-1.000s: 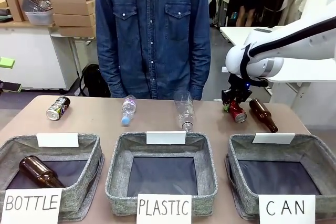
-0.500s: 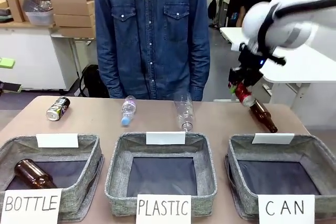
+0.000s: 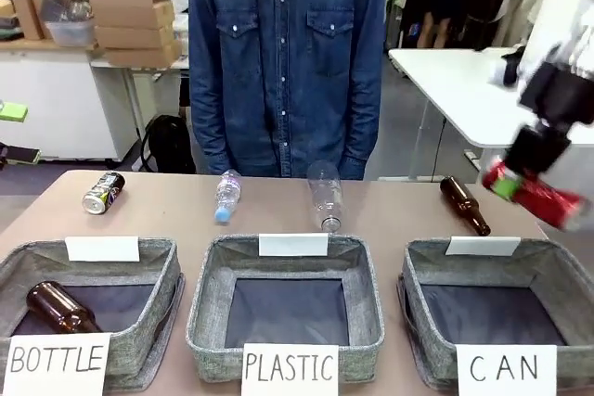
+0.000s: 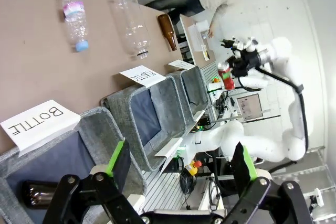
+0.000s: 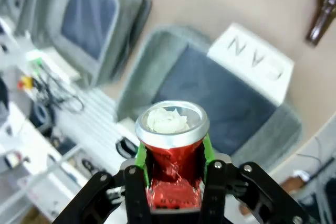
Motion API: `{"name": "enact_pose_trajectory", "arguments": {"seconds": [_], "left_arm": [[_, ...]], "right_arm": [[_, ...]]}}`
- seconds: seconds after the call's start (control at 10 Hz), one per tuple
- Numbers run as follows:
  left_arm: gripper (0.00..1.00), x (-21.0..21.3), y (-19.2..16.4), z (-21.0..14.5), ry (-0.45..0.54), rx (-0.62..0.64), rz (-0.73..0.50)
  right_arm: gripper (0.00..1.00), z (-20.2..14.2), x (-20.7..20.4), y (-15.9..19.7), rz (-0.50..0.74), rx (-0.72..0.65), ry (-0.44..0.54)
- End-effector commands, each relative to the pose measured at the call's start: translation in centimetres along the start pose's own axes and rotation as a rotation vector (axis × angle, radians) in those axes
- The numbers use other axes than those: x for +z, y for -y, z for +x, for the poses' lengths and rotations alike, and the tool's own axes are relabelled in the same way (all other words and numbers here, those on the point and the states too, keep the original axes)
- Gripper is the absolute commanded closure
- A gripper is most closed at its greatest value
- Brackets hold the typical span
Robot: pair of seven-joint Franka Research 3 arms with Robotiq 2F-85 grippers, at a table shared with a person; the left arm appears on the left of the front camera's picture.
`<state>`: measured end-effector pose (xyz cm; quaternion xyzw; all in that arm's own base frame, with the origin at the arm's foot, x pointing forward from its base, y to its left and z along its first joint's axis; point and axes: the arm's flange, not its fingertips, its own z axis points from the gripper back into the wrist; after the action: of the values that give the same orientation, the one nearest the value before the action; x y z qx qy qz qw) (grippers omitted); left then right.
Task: Sort the can waste into the basket.
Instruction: Pick up the can waste from the table and place it in the right Fabric basket.
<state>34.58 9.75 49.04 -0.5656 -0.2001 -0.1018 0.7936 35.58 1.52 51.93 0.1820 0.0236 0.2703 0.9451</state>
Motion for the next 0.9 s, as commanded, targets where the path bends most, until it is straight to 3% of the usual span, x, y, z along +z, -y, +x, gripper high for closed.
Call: {"name": "enact_pose_trajectory", "arguments": {"seconds": [0.0,0.2,0.6,0.7,0.8], "left_arm": [[0.00,0.0,0.1,0.2,0.010,-0.019,-0.019],[0.00,0.0,0.1,0.2,0.010,-0.019,-0.019],[0.00,0.0,0.1,0.2,0.010,-0.019,-0.019],[0.00,0.0,0.1,0.2,0.010,-0.019,-0.019],[0.00,0.0,0.1,0.2,0.010,-0.019,-0.019]], "right_arm": [[0.65,-3.7,-3.7,-0.5,-0.049,0.064,0.010],[0.65,-5.2,-5.0,-0.2,-0.029,0.059,0.063],[0.65,-5.0,-4.8,0.2,-0.022,0.062,0.078],[0.00,-4.9,-4.7,0.2,-0.049,0.054,0.089],[0.00,-4.7,-4.5,0.2,-0.053,0.055,0.093]]}}
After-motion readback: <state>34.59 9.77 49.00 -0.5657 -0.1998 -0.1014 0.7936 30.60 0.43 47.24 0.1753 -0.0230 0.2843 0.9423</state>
